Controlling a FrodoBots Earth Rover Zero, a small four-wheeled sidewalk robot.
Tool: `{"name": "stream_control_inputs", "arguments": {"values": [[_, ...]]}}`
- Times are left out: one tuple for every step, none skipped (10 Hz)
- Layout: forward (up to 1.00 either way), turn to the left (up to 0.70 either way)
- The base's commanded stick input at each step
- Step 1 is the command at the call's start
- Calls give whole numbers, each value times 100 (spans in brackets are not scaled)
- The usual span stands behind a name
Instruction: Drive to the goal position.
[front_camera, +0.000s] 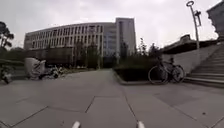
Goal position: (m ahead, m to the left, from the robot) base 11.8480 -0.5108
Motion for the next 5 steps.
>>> {"name": "stream_control_inputs", "arguments": {"values": [[60, 0], [60, 0], [60, 0], [60, 0], [60, 0]]}}
